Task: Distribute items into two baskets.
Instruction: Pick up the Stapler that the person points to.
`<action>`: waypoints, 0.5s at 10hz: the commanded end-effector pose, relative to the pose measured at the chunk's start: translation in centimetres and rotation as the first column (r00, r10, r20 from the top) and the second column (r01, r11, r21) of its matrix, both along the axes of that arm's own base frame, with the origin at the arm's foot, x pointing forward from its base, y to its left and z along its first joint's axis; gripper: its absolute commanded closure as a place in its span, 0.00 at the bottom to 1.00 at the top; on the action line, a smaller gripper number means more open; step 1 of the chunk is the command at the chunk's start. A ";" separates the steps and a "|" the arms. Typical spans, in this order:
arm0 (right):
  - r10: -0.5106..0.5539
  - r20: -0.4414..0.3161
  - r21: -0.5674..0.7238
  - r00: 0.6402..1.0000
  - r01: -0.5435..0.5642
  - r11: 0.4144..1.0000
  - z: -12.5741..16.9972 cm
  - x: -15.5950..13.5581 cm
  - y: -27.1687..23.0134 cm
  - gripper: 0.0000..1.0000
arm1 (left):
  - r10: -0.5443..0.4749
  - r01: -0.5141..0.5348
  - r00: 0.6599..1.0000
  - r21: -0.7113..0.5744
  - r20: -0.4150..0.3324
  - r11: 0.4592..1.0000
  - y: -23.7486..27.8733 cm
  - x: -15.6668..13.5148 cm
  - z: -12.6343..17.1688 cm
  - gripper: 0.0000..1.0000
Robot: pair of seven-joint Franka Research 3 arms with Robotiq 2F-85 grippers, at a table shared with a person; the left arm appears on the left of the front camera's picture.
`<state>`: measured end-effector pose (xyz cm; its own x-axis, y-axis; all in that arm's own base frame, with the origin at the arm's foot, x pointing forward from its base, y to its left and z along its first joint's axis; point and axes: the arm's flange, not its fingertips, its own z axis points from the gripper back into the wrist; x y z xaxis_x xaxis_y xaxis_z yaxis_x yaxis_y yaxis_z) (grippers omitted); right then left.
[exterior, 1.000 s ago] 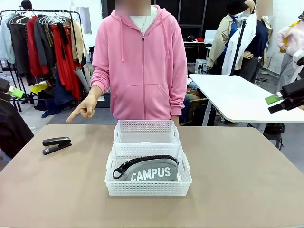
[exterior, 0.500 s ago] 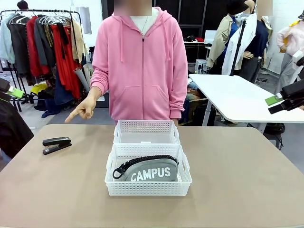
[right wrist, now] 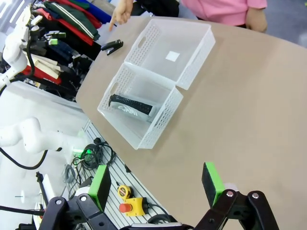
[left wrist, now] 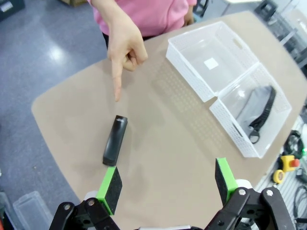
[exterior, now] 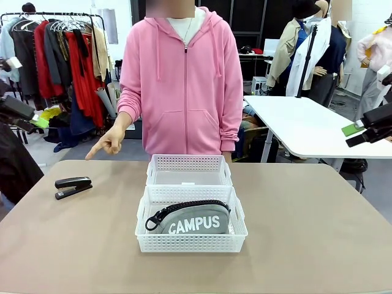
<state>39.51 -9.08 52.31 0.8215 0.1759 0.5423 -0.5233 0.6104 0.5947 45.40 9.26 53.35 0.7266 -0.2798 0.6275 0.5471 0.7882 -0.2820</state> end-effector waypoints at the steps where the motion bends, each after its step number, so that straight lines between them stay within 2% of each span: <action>1: -0.002 -0.003 0.009 1.000 0.002 1.000 0.1 -0.1 0.1 0.00 | -0.008 0.010 1.000 0.074 -0.028 0.997 -0.6 3.1 -0.1 0.00; 3: -0.002 -0.003 0.009 1.000 0.002 1.000 0.1 -0.1 0.1 0.00 | -0.013 0.015 1.000 0.156 -0.013 0.988 -1.3 5.6 -0.8 0.00; 5: -0.002 -0.003 0.009 1.000 0.002 1.000 0.1 -0.1 0.1 0.00 | -0.025 0.036 0.999 0.273 -0.044 0.961 -2.1 8.1 -2.1 0.00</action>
<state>39.51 -9.08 52.31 0.8218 0.1759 0.5419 -0.5228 0.6108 0.5946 52.62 7.23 51.17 0.7248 -0.4288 0.5393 0.5727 0.8101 -0.1255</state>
